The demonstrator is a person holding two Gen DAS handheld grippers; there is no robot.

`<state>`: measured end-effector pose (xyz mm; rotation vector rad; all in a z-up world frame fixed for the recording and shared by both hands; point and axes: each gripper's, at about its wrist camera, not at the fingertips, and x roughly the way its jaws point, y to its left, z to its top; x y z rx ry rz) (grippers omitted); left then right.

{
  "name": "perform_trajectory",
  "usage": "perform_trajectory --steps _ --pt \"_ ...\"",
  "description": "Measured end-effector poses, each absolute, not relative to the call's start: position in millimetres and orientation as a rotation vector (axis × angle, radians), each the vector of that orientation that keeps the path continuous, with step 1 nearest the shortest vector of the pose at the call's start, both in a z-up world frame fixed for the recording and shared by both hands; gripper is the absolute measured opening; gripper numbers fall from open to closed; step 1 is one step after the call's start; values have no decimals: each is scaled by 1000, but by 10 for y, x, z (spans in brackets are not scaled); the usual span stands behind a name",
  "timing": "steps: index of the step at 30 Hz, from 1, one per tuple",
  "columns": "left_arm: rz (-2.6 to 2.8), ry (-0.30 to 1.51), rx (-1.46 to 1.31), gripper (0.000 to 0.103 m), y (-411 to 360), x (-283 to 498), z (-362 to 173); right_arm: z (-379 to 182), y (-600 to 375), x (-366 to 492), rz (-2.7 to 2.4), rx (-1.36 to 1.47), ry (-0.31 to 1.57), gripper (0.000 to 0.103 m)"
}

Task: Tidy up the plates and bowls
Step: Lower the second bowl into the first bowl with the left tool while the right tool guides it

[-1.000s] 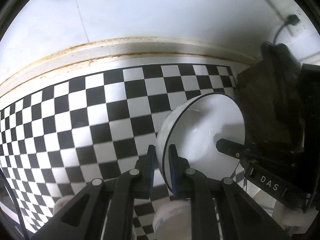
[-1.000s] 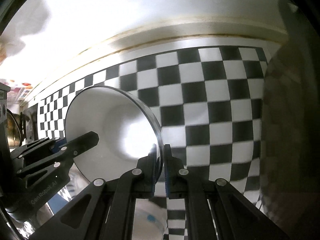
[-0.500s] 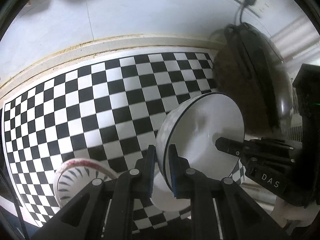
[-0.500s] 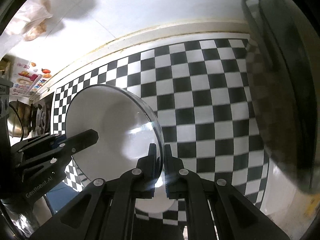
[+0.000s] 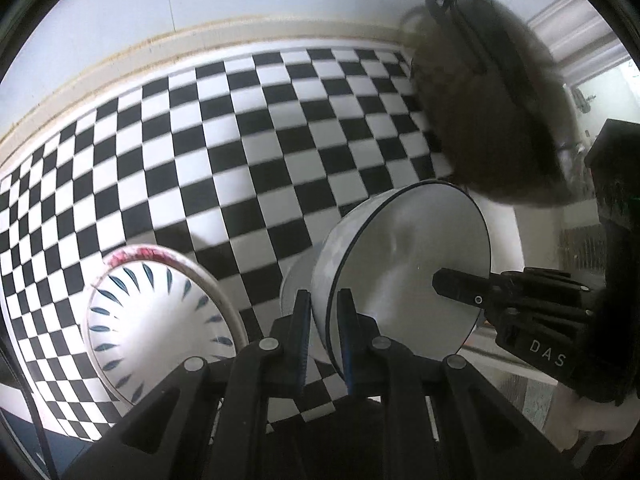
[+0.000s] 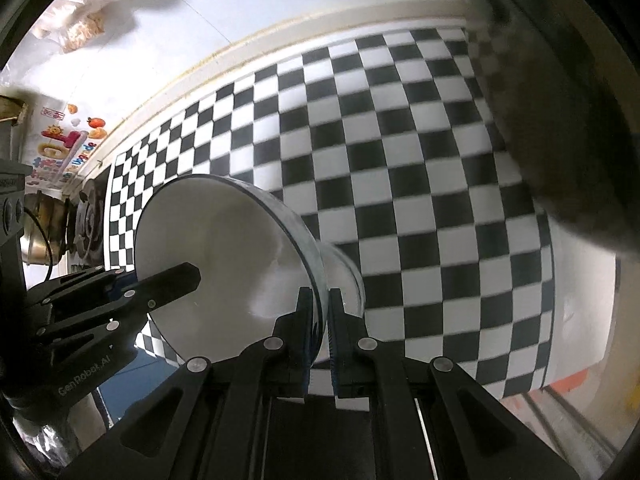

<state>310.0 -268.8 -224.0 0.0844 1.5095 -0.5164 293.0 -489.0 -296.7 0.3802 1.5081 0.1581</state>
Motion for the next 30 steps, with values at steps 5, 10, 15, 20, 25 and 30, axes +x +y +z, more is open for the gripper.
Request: perform_trajectory --steps 5,10,15,20,25,30 --pt "-498 1554 119 11 -2714 3043 -2492 -3217 -4891 2859 145 396 1544 8" --pt "-481 1596 130 11 -2692 3051 -2672 -3449 -4859 2843 147 405 1576 8" --pt "-465 1624 138 11 -2698 3075 -2817 -3602 -4809 2842 145 383 1596 8" --pt "-448 1626 152 11 -2736 3080 -2884 -3680 -4788 2883 140 364 1607 8" --pt "-442 1626 160 12 -2740 3092 -2890 -3728 -4776 2912 147 361 1621 8" --pt "-439 1627 175 13 -2734 3084 -2891 -3722 -4744 2901 153 350 1631 10"
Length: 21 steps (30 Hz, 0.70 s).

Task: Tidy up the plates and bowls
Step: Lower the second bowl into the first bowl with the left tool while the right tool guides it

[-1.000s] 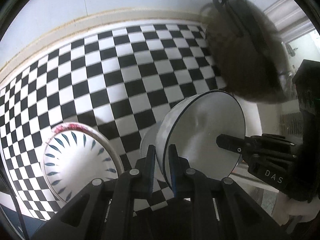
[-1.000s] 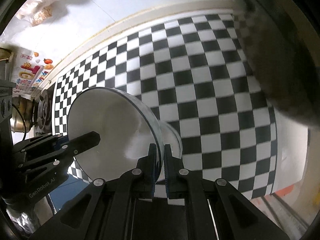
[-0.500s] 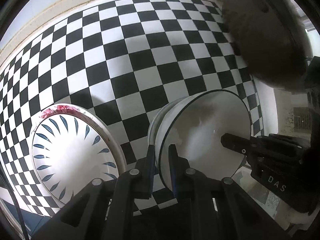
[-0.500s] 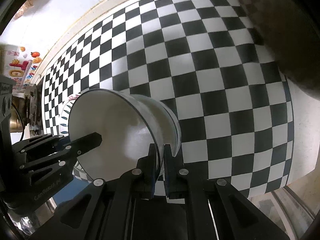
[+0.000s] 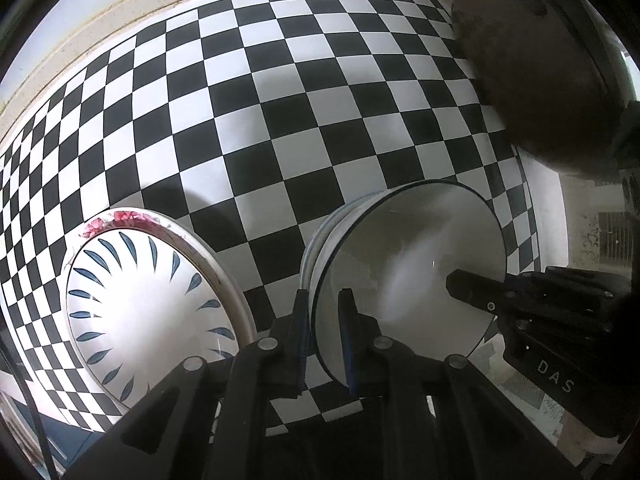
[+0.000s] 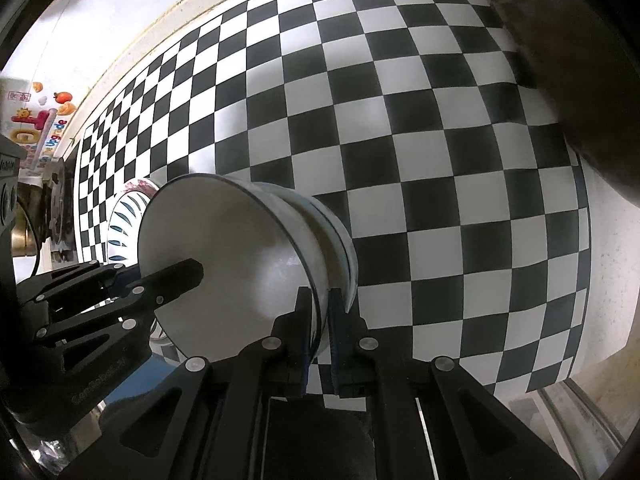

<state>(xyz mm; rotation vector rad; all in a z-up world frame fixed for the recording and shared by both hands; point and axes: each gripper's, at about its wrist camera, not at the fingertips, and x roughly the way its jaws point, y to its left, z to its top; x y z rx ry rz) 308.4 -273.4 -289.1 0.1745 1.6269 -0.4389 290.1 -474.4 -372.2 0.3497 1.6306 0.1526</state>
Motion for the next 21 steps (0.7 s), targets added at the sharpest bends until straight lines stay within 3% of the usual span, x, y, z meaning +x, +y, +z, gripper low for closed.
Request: perform_trajectory --steps 21 --pt "-425 1639 164 13 -2698 3077 -2878 -3652 -4810 2814 131 366 1618 15"
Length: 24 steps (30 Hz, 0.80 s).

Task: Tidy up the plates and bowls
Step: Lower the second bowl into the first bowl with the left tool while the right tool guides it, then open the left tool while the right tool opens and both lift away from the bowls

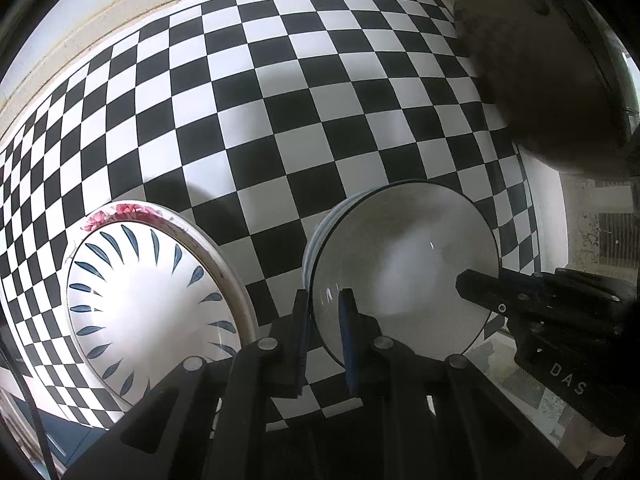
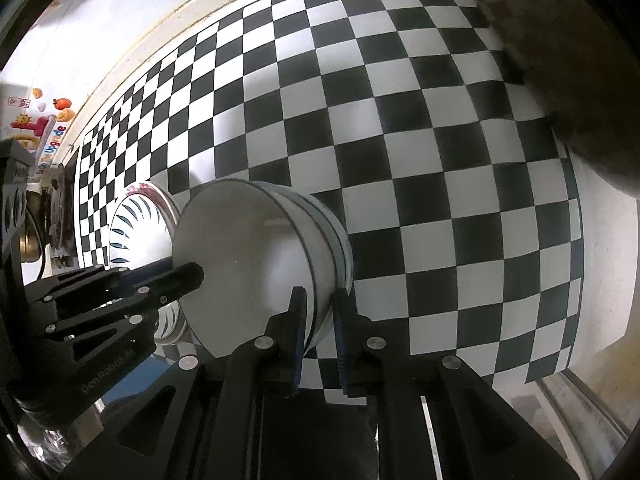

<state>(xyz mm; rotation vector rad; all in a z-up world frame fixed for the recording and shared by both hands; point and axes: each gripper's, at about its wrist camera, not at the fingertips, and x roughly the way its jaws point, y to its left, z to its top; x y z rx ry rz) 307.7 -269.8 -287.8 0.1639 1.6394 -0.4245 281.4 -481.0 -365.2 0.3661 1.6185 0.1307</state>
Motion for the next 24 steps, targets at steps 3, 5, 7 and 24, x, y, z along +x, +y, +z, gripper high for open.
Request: perform_trajectory --steps 3,5,7,24 --pt "-422 1636 168 13 -2706 3071 -2873 -3658 -4803 2811 128 360 1619 15" --pt "-424 1634 171 13 -2704 3071 -2869 -3659 -4798 2804 125 357 1618 15" --pt "-425 1631 171 13 -2706 3062 -2857 -3659 -4802 2799 122 361 1618 15" --pt "-467 1391 193 13 -2470 2749 -1637 -2539 -4710 2404 76 270 1426 39"
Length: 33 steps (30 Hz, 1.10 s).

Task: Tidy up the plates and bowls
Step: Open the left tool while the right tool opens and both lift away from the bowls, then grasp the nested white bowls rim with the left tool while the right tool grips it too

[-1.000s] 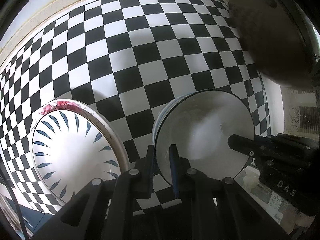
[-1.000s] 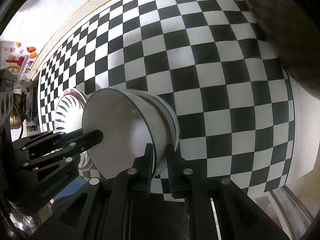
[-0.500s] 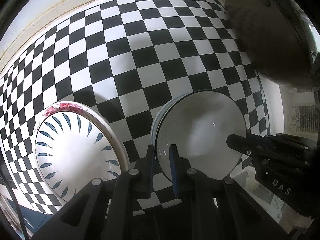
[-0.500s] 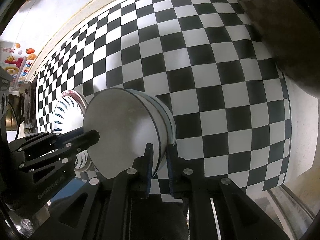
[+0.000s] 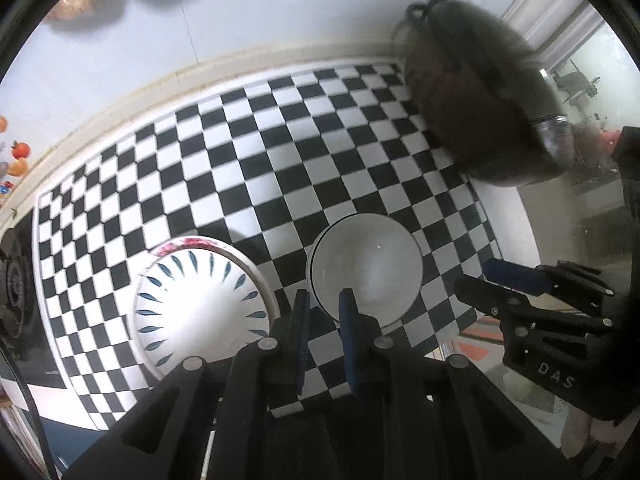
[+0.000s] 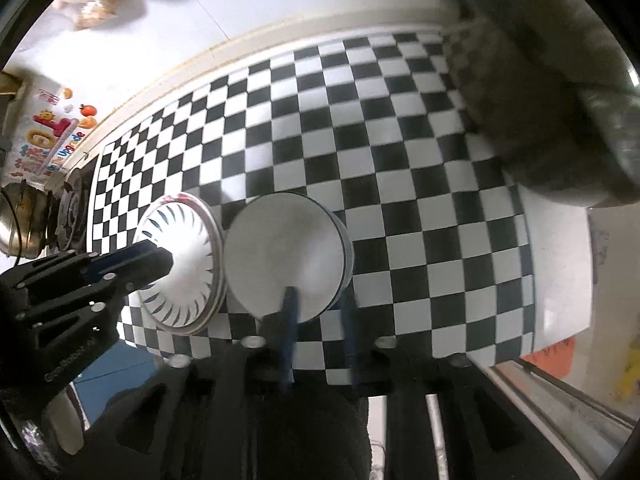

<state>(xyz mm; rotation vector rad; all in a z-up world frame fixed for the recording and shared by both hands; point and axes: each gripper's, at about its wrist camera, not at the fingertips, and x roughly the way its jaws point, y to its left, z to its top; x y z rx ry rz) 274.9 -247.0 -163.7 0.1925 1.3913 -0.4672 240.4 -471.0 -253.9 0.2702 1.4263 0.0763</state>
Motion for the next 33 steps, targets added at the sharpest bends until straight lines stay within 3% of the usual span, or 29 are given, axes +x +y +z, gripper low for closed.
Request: perform_trajectory --steps 2,6,9,24,33 --pt "-467 1365 198 13 -2439 2688 -1515 -2369 -4679 2334 72 255 1392 46" --pt "-457 1311 208 21 -2391 2555 -1304 -2144 -4630 2182 56 223 1353 75" --pt "-445 1265 226 25 -2363 2478 -1182 -2019 -4586 2088 46 198 1332 82" --pt "-421 1226 205 28 -2250 2372 -1005 -1602 -4645 1851 16 242 1244 89" --pt "-451 1404 105 28 -2267 2747 -1607 -2111 -4879 2026 -4 352 1287 90"
